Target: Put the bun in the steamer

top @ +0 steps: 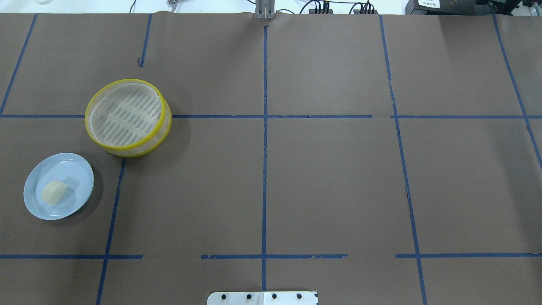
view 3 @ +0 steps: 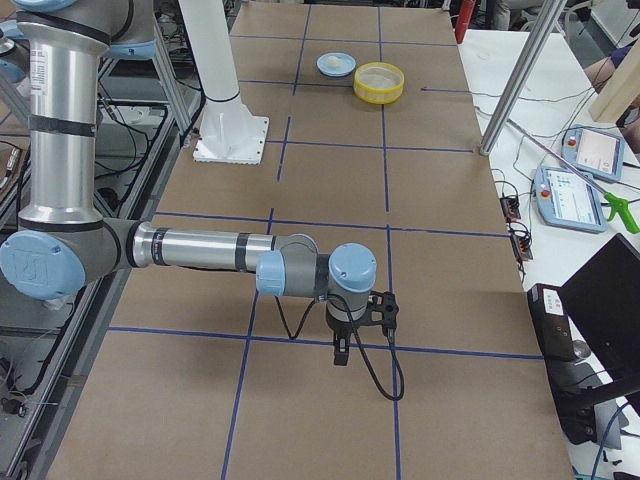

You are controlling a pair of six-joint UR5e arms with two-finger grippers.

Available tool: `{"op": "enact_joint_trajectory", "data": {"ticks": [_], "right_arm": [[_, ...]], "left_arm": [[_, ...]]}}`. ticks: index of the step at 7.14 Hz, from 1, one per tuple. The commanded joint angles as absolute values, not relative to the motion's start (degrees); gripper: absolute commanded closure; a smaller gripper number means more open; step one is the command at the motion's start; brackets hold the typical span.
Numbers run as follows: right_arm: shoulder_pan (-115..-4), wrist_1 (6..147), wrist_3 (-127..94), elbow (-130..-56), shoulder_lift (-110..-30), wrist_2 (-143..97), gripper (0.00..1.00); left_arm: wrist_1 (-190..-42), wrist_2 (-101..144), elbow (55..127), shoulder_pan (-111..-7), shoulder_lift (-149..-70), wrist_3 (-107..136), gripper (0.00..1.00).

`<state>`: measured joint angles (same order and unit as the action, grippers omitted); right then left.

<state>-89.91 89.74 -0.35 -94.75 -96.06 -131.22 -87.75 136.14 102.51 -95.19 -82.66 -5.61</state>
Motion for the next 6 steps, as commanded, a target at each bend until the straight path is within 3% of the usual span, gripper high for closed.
{"op": "enact_joint_trajectory", "data": {"ticks": [1,4,6], "right_arm": [[-89.9,89.7,-0.4,-94.7,-96.1,-131.2,0.0],[-89.9,89.7,-0.4,-94.7,-96.0,-131.2,0.0],[-89.9,89.7,-0.4,-94.7,-96.1,-131.2,0.0]], "left_arm": [[-87.5,136.1,103.4,-95.1,-83.0,-5.8,0.0],[-87.6,130.9,104.1,-94.8,-85.8,-5.5,0.0],[-89.9,129.8,103.4,-94.7,-83.4,-5.2,0.0]]}}
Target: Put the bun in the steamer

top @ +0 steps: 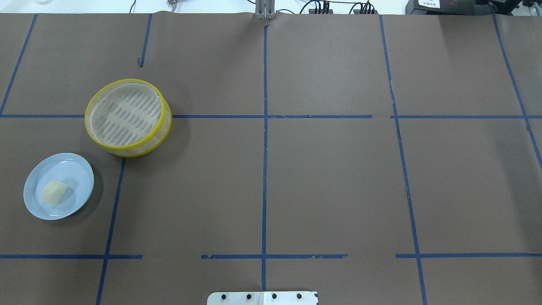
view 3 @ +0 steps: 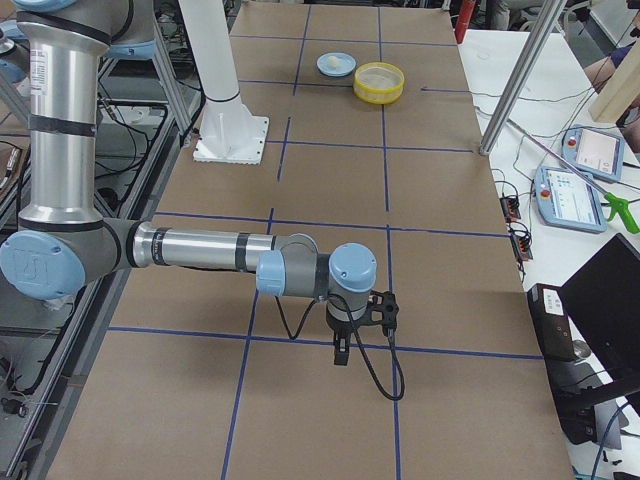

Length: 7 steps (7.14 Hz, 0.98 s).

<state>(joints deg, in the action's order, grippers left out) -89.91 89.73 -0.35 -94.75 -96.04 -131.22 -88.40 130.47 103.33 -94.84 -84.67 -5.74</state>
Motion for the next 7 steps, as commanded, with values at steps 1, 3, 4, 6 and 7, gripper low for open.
{"op": "enact_joint_trajectory", "data": {"ticks": [1,3,4,6,7], "right_arm": [[-89.9,89.7,-0.4,-94.7,-96.1,-131.2,0.0],[-89.9,89.7,-0.4,-94.7,-96.1,-131.2,0.0],[-89.9,89.7,-0.4,-94.7,-96.0,-131.2,0.0],[-89.9,89.7,-0.4,-94.7,-96.0,-131.2,0.0],[-89.9,89.7,-0.4,-94.7,-96.0,-131.2,0.0]], "left_arm": [[-92.3,129.8,101.9,-94.4,-83.4,-5.7,0.0],[-103.5,130.0,102.3,-82.9,-83.5,4.2,0.0],[-107.9,129.6,102.7,-76.4,-83.2,11.0,0.0],[-110.0,128.7,104.9,-66.6,-83.3,17.4,0.05],[-110.0,123.9,106.6,-61.8,-83.3,19.7,0.04]]}}
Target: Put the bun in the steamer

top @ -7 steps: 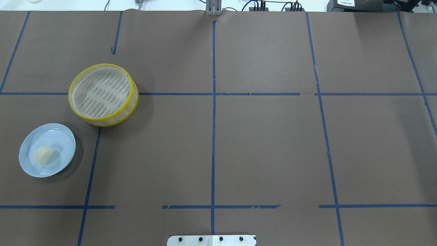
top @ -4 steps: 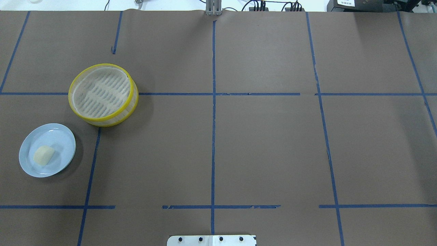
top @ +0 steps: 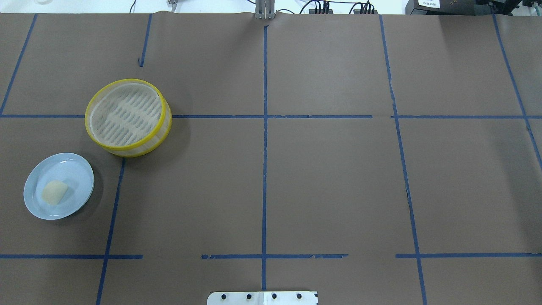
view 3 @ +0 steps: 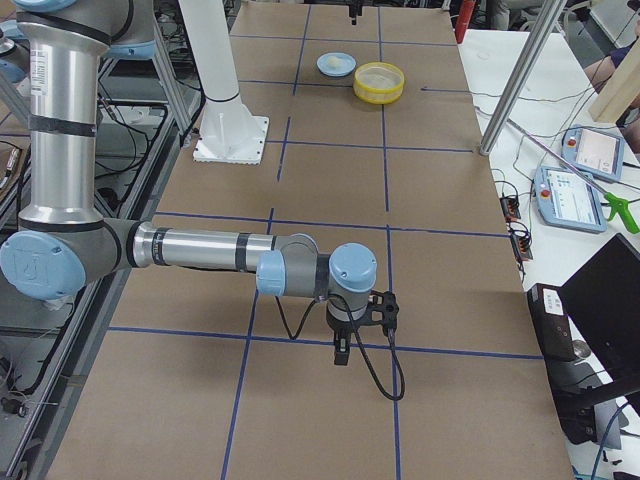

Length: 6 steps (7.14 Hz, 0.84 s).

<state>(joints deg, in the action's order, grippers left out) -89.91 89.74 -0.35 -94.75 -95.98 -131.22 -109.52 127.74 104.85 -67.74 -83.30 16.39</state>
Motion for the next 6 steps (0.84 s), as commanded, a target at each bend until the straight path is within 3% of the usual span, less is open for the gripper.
{"op": "enact_joint_trajectory", "data": {"ticks": [1,2,6], "right_arm": [[-89.9,89.7,-0.4,-94.7,-96.1,-131.2,0.0],[-89.9,89.7,-0.4,-94.7,-96.1,-131.2,0.0],[-89.9,89.7,-0.4,-94.7,-96.1,-131.2,0.0]], "left_arm": [[-110.0,122.2,107.1,-57.9,-83.3,23.4,0.04],[-110.0,121.8,107.1,-52.4,-83.4,27.3,0.04],[-112.0,122.1,104.4,-49.0,-83.5,27.7,0.05]]}}
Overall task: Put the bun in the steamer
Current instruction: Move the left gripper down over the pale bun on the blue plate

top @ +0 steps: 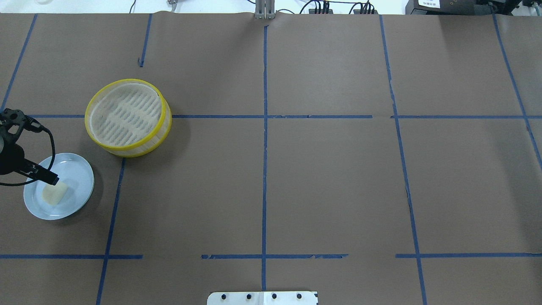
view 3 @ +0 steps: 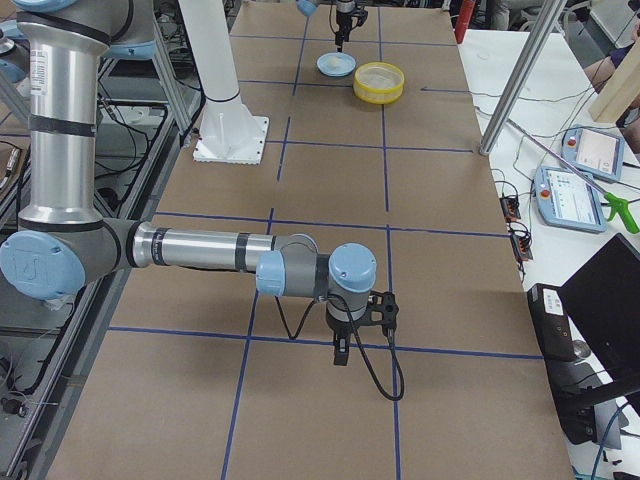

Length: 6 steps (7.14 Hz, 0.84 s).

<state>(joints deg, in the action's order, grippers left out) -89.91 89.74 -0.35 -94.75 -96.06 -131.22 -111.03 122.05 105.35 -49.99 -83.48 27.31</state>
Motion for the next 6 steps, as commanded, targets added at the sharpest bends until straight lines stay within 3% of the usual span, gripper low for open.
{"op": "enact_joint_trajectory", "data": {"ticks": [1,6], "right_arm": [[-89.9,89.7,-0.4,-94.7,-96.1,-131.2,0.0],[-89.9,89.7,-0.4,-94.7,-96.1,-131.2,0.0]], "left_arm": [[-112.1,122.1,103.5,-47.9,-83.5,27.6,0.05],[-112.1,122.7,102.5,-46.5,-84.5,27.9,0.07]]}}
